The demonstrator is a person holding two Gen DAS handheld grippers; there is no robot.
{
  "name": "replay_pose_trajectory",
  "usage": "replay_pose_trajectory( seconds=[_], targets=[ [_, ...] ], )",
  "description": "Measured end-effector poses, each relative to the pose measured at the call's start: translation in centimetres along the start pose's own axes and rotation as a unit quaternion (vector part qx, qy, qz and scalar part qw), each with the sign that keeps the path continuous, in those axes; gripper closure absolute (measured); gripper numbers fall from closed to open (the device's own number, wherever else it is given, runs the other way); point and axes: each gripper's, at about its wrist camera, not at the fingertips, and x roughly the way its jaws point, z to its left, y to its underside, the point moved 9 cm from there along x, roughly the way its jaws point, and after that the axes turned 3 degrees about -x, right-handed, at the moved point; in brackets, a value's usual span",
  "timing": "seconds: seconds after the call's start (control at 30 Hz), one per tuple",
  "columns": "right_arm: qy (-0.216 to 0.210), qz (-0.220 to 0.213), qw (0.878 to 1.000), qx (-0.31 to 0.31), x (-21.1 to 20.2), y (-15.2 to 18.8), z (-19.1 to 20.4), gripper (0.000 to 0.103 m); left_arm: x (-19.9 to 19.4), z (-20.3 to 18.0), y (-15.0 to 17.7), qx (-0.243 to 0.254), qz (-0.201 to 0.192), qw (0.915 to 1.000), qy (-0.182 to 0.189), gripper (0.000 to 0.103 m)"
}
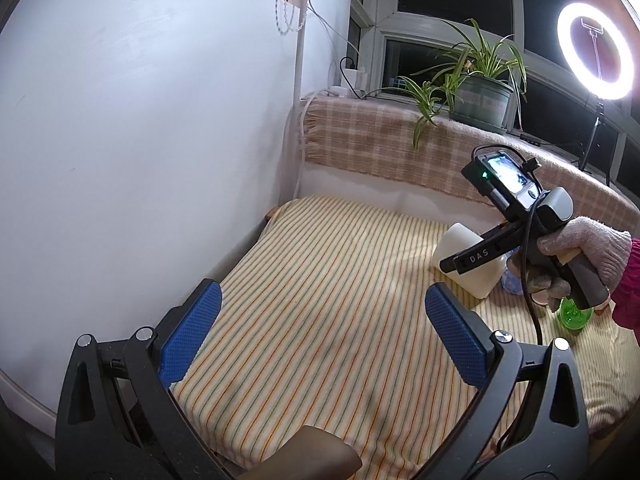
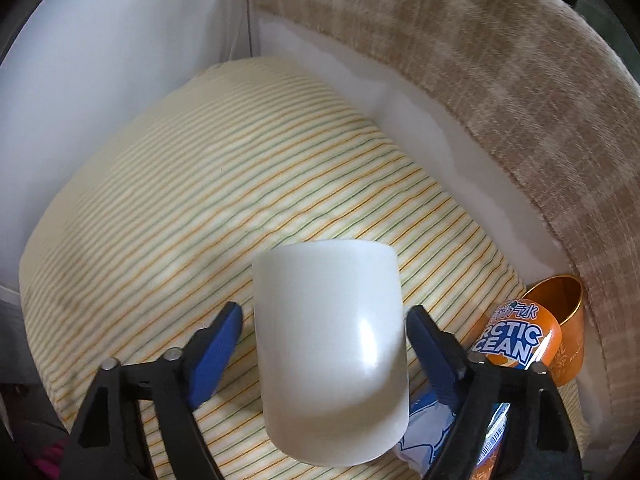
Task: Flip cup upright
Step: 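Close the right gripper around the white cup's body, then lift and rotate the white cup upright with the right gripper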
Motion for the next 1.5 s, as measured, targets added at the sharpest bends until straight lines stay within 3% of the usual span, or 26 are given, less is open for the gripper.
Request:
replay_pose_trajectory(
  seconds=[0.37,0.67,1.07,1.3,1.5],
  targets=[
    [-0.004,-0.019,1.000,0.002,-1.2,0.7,0.9,0.027,-0.4,-0.2,-0.1,0.004,-0.002,1.0000,0.006,0.000],
    [-0.063,-0.087,0.993,0.055,-6.8,3.8,2.1,0.028,-1.1,-1.8,0.0,0.015,-0.001,0.9996,0.025,0.000],
    [-0.188,-0.131,0.952,0.204,-11.2,12.1,2.2,0.028,-1.4,-4.3,0.8,0.030,0.013,0.9976,0.060,0.000],
    [-0.250,-0.093,0.937,0.225,-11.3,16.7,2.3,0.027,-1.1,-5.5,1.2,0.032,0.026,0.9962,0.076,0.000],
    [-0.289,-0.056,0.923,0.248,-9.1,17.4,2.3,0.027,-1.0,-6.2,1.5,0.033,0.034,0.9954,0.083,0.000]
  ],
)
